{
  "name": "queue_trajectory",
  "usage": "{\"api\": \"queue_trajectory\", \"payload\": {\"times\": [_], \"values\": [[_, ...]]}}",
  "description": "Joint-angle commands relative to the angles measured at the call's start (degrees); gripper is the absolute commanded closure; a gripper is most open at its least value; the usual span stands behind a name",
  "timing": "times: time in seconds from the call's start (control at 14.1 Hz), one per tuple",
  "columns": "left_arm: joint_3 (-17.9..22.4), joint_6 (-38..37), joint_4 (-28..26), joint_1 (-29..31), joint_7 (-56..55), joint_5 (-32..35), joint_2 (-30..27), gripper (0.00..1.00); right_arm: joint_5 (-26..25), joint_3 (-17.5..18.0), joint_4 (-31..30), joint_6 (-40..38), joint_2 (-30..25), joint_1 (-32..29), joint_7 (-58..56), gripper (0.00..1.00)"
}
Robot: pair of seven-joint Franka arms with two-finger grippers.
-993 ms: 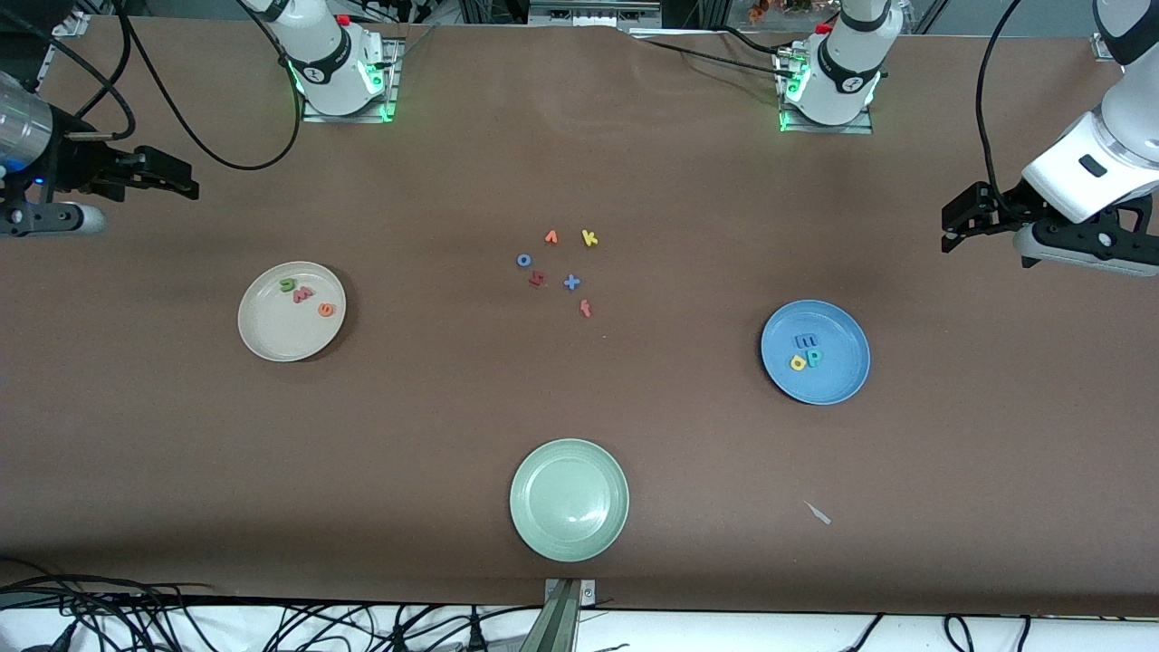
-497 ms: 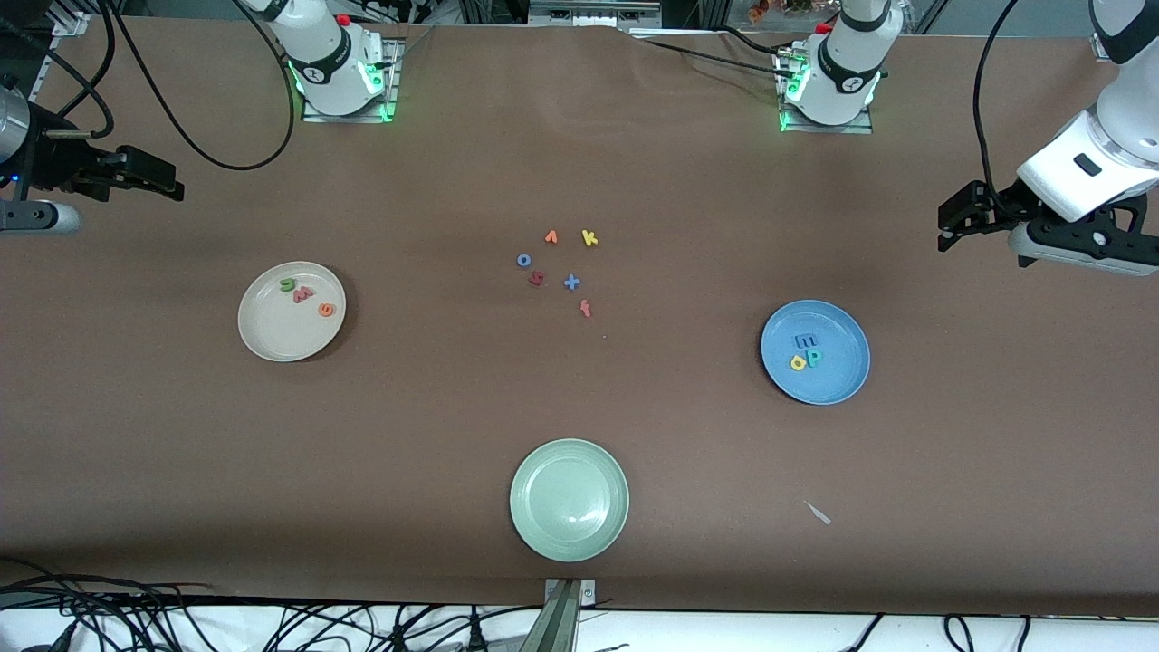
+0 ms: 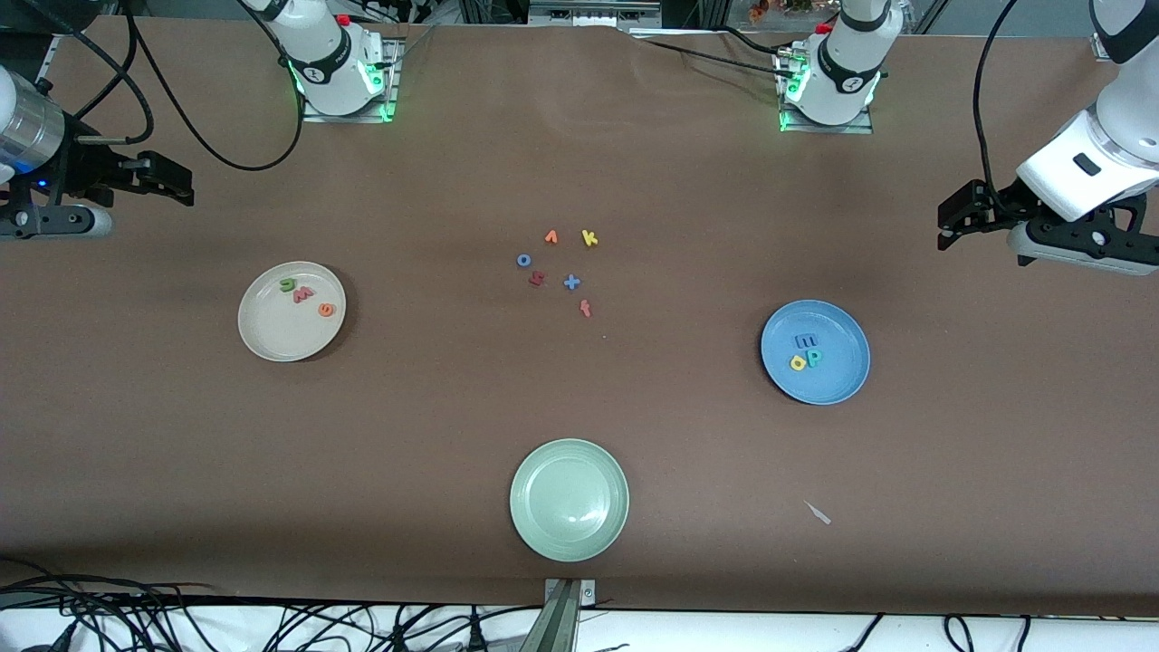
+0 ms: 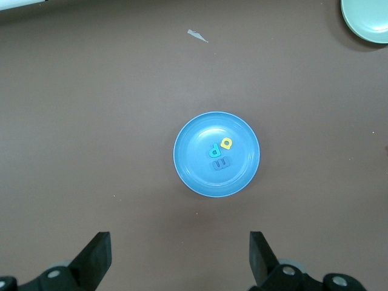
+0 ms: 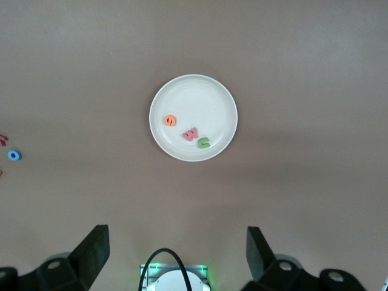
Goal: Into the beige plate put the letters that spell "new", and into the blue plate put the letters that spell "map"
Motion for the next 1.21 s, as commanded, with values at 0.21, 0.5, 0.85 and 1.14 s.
{"api": "queue_trajectory", "payload": {"times": [0.21,0.5,0.85,1.14], "values": [[0.13,-1.43,1.85,-0.59,-0.18,1.01,0.78,0.0,0.01,0.99,0.4,3.14,0.18,-1.45,0.43,0.0],[0.13,-1.43,1.85,-0.59,-0.27,1.01,0.69,0.0,1.76,0.99,0.22,3.15,0.09,-2.59,0.43,0.0],[0.13,-1.52,1.85,-0.15,-0.09,1.19,0.78,0.0,3.0,0.99,0.13,3.06,0.09,-3.03,0.43,0.0],[0.13,-1.6,1.85,-0.15,-0.09,1.28,0.78,0.0,3.09,0.99,0.13,3.06,0.17,-3.03,0.43,0.0]]}}
